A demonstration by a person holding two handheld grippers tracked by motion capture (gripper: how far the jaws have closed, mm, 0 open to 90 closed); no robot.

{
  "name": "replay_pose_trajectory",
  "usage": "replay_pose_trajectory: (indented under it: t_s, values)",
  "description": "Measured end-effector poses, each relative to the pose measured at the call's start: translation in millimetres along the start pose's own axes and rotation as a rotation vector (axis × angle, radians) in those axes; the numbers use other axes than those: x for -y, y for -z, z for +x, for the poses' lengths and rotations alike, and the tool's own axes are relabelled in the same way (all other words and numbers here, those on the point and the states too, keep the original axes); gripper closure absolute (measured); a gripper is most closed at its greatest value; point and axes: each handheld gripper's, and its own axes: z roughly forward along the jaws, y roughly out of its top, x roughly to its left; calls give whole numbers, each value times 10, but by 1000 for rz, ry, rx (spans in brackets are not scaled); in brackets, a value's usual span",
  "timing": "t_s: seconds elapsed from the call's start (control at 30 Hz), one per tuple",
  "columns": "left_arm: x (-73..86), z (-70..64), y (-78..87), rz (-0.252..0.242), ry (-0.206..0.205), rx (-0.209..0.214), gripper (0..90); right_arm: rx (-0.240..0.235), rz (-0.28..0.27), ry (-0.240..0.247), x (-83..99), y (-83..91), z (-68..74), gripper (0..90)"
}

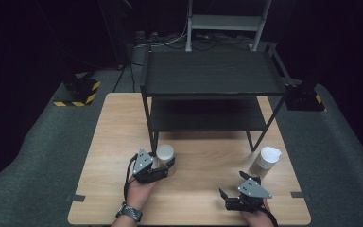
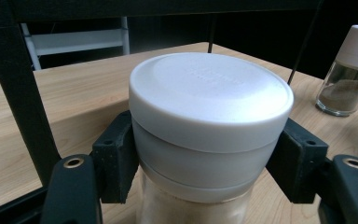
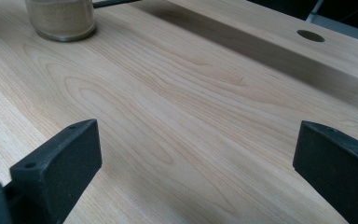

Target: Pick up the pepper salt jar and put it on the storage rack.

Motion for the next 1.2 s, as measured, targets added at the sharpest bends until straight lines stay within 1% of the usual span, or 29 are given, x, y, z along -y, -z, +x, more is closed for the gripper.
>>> replay_pose_trajectory:
  t_s: [0.23, 0.5, 0.57, 0.7, 0.8, 0.83, 0.87, 0.9, 0.97, 1.03, 1.07, 1.1, 1.2]
  values:
    - [-13, -1, 1, 3, 1, 1, 339, -2, -2, -6, 3, 1, -9, 2]
    - [-69, -14, 6, 20, 6, -5, 340, -2, -3, -8, 6, 3, -12, 2]
    - [-78, -14, 18, 14, 12, 3, 340, -2, -4, -8, 7, 4, -13, 2]
    - [-109, -19, 50, 0, 11, 15, 340, -3, -5, -9, 9, 4, -15, 2]
    - [-184, -55, 98, -22, -1, 25, 340, -2, -4, -8, 8, 4, -11, 2]
    - [-184, -55, 98, -22, -1, 25, 340, -2, -4, -8, 8, 4, -11, 2]
    - [-229, -62, 125, -31, -5, 31, 340, -1, -4, -8, 8, 4, -10, 2]
    - [-229, -62, 125, -31, -5, 31, 340, -1, -4, -8, 8, 4, -10, 2]
    - [-290, -77, 160, -46, -2, 39, 340, -2, -5, -8, 9, 4, -12, 2]
    - [-350, -98, 191, -57, -17, 38, 340, -2, -5, -9, 10, 4, -13, 1]
    - [-350, -98, 191, -57, -17, 38, 340, -2, -5, -9, 10, 4, -13, 1]
    - [-394, -113, 211, -61, -23, 35, 340, -2, -6, -10, 11, 5, -14, 1]
    - [-472, -127, 258, -66, -20, 24, 340, -1, -8, -10, 14, 6, -13, 2]
